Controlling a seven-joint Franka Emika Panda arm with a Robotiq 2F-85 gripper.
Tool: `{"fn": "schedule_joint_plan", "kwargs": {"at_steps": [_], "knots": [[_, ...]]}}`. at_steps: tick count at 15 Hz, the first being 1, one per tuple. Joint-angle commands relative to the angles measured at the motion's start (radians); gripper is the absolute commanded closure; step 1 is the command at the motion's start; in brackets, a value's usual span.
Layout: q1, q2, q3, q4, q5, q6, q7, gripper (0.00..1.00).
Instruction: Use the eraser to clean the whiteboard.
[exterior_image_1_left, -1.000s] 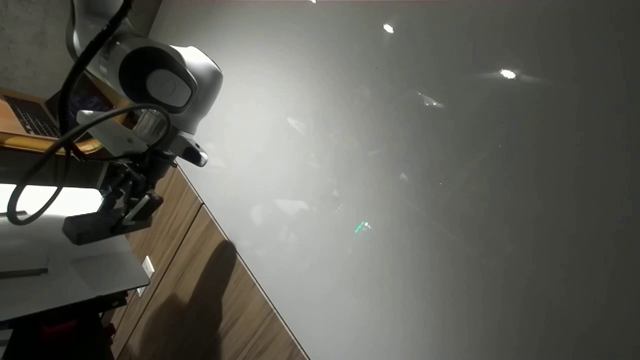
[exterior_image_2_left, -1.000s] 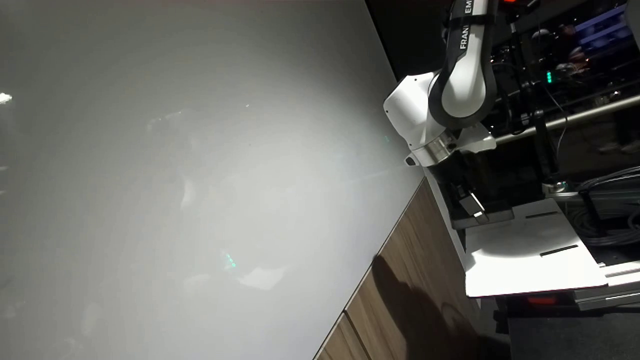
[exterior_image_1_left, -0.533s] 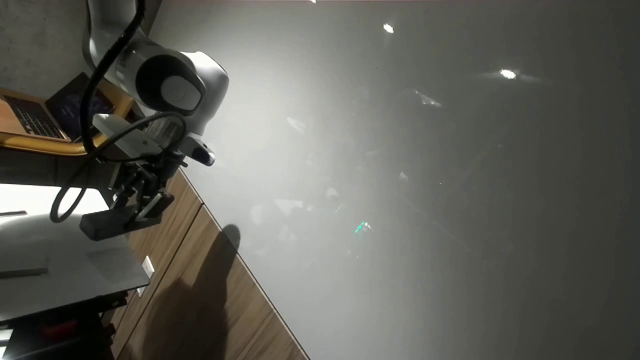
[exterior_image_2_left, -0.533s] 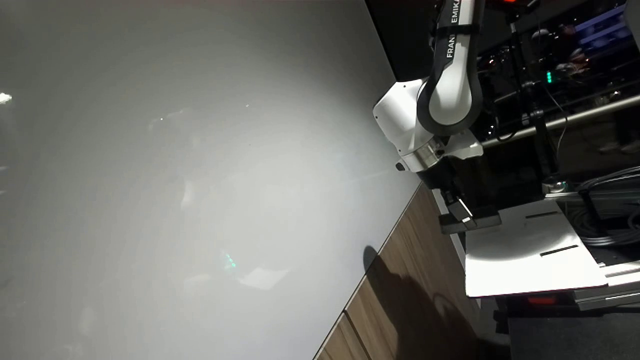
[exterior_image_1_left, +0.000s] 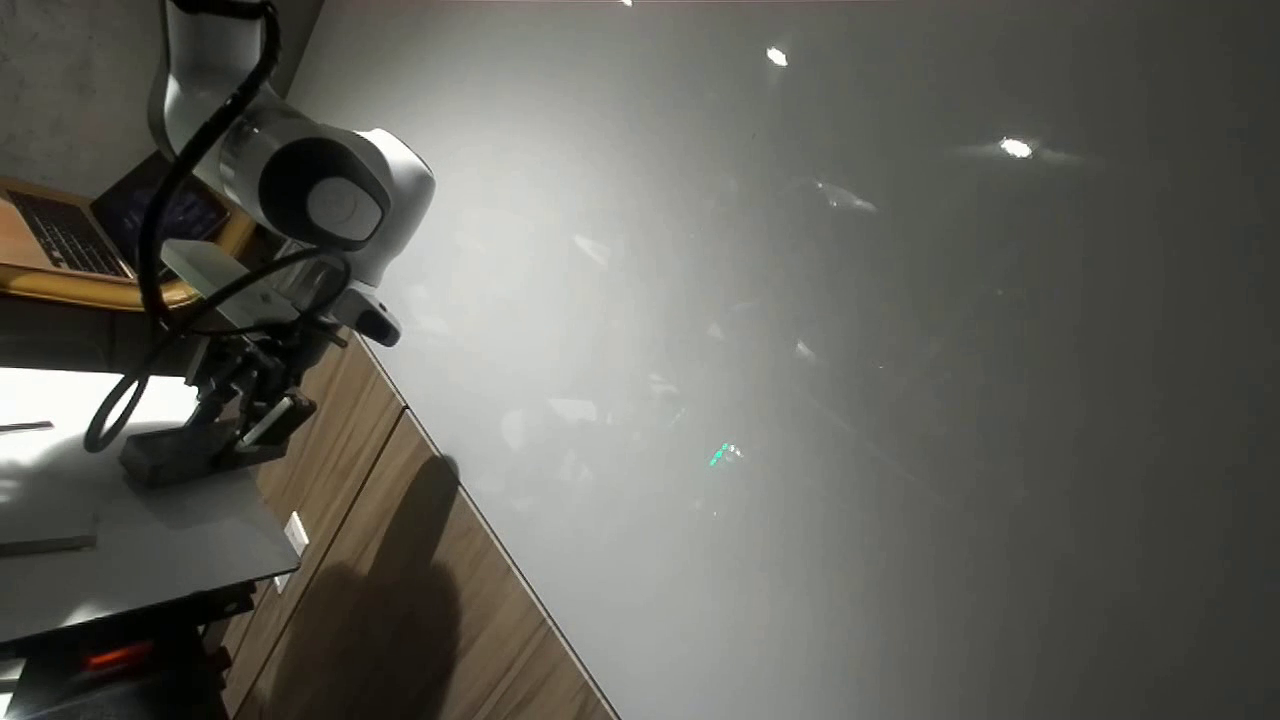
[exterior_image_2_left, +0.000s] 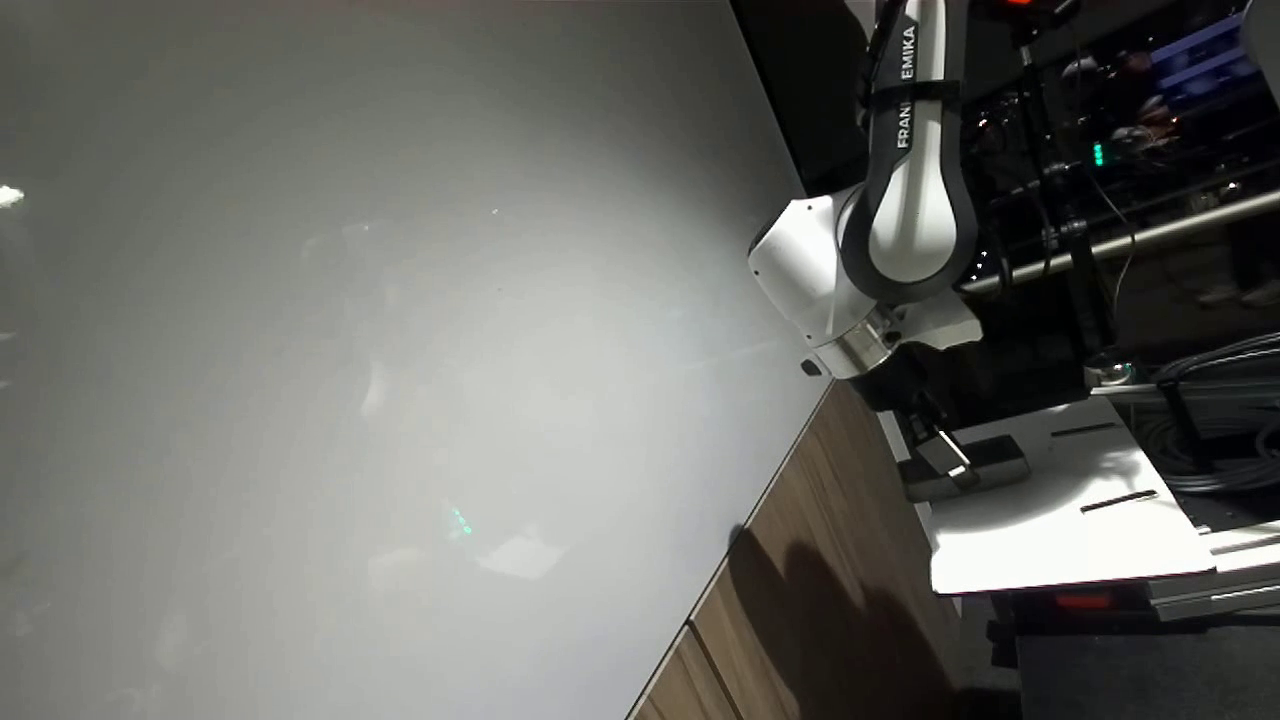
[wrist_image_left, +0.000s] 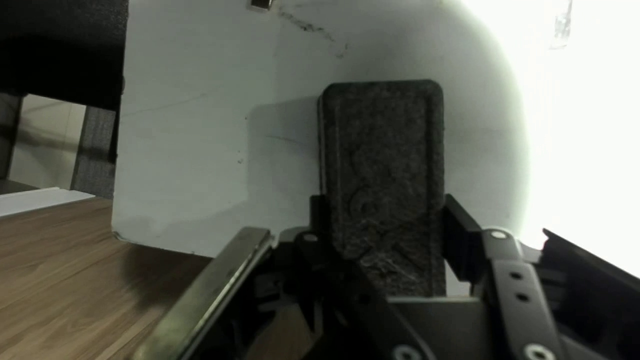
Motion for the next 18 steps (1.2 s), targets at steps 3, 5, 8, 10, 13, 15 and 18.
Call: {"fn": "schedule_joint_plan", "kwargs": {"at_steps": [3, 5, 8, 10, 13, 15, 18], "knots": [[0.006, 0.012, 0.003, 0.039, 0.023, -0.021, 0.002, 0.71], [0.006, 0.016, 0.001, 0.043, 0.019, -0.019, 0.008, 0.71], [0.012, 0.017, -0.002, 0.045, 0.003, -0.019, 0.066, 0.71], [0.013, 0.017, -0.003, 0.053, 0.004, -0.024, 0.097, 0.71], [0.01, 0.023, -0.005, 0.065, 0.015, -0.035, 0.129, 0.71], [0.008, 0.029, -0.005, 0.068, 0.025, -0.041, 0.138, 0.71], [0.006, 0.038, -0.008, 0.065, 0.033, -0.041, 0.149, 0.71]]}}
